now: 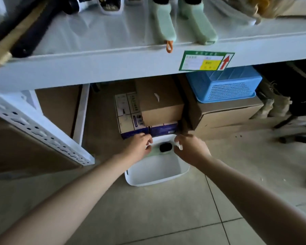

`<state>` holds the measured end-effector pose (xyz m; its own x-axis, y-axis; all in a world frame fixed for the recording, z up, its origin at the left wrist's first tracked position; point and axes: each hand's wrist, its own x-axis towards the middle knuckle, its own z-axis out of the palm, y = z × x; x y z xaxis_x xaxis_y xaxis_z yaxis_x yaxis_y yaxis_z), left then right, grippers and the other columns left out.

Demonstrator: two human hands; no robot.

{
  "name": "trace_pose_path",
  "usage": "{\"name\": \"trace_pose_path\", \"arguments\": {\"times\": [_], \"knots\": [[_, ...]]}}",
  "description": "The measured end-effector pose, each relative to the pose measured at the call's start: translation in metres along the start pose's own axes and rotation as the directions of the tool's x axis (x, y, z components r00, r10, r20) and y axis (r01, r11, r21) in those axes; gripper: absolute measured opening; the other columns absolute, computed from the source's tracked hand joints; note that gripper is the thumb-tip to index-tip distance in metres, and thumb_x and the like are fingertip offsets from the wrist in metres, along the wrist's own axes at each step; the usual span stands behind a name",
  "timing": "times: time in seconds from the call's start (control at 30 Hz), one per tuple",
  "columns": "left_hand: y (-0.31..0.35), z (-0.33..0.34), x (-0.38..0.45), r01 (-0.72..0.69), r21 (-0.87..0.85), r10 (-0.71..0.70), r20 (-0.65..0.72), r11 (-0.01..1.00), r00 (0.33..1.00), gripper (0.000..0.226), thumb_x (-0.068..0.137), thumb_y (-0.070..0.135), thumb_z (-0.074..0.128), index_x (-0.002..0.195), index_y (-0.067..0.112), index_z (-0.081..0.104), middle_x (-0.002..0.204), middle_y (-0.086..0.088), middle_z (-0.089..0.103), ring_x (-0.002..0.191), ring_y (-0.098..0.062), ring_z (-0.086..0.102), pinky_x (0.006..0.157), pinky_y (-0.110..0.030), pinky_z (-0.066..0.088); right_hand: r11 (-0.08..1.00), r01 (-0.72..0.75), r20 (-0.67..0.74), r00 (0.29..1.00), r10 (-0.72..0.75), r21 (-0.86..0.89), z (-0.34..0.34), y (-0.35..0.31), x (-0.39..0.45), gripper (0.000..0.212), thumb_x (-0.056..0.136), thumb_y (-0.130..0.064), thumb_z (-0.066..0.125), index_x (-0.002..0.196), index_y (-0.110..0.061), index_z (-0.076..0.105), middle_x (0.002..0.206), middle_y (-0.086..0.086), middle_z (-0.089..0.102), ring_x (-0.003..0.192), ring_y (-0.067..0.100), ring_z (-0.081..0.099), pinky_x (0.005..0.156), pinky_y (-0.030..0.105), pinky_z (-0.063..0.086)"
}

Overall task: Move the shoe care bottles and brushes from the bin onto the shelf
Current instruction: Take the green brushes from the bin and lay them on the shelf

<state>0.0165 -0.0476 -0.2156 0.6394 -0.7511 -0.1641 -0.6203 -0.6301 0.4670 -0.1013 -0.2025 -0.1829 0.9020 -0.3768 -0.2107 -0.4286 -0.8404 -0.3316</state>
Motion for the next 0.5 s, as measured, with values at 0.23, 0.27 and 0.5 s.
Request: {"name": "trace_pose_path", "arguments": {"times": [0.23, 0.27, 0.5], "knots": [[-0.042, 0.081, 0.020, 0.087, 0.310, -0.168, 0.246, 0.947, 0.955, 0.028, 0.085, 0.017, 0.045, 0.112, 0.009, 0.052, 0.120, -0.009, 0.056, 0.104, -0.031, 0.059, 0.072, -0.037, 0.046, 0.997, -0.062, 0.192, 0.980, 0.054, 0.038, 0.062, 0.017, 0.013, 0.028, 0.083, -0.031, 0.050, 0.107, -0.022, 0.062, 0.107, 0.006, 0.068, 0.096, 0.030, 0.064, 0.078, 0.035, 0.054], [-0.042, 0.088, 0.021, 0.084, 0.327, -0.174, 0.256, 0.941, 0.951, 0.026, 0.086, 0.015, 0.046, 0.109, 0.007, 0.050, 0.118, -0.011, 0.056, 0.101, -0.031, 0.058, 0.069, -0.037, 0.045, 0.996, -0.080, 0.179, 0.981, 0.072, 0.037, 0.065, 0.022, 0.015, 0.028, 0.084, -0.030, 0.050, 0.108, -0.022, 0.061, 0.108, 0.005, 0.067, 0.097, 0.029, 0.063, 0.076, 0.033, 0.053], [-0.051, 0.129, 0.040, 0.195, 0.187, -0.221, 0.131, 0.963, 0.966, 0.029, 0.094, 0.016, 0.041, 0.122, 0.009, 0.042, 0.107, -0.017, 0.058, 0.075, -0.026, 0.058, 0.068, -0.039, 0.054, 0.978, -0.208, 0.069, 0.975, 0.209, -0.019, 0.075, 0.046, 0.021, 0.039, 0.085, -0.021, 0.053, 0.123, -0.015, 0.045, 0.120, 0.008, 0.058, 0.103, 0.032, 0.059, 0.067, 0.032, 0.043]]}}
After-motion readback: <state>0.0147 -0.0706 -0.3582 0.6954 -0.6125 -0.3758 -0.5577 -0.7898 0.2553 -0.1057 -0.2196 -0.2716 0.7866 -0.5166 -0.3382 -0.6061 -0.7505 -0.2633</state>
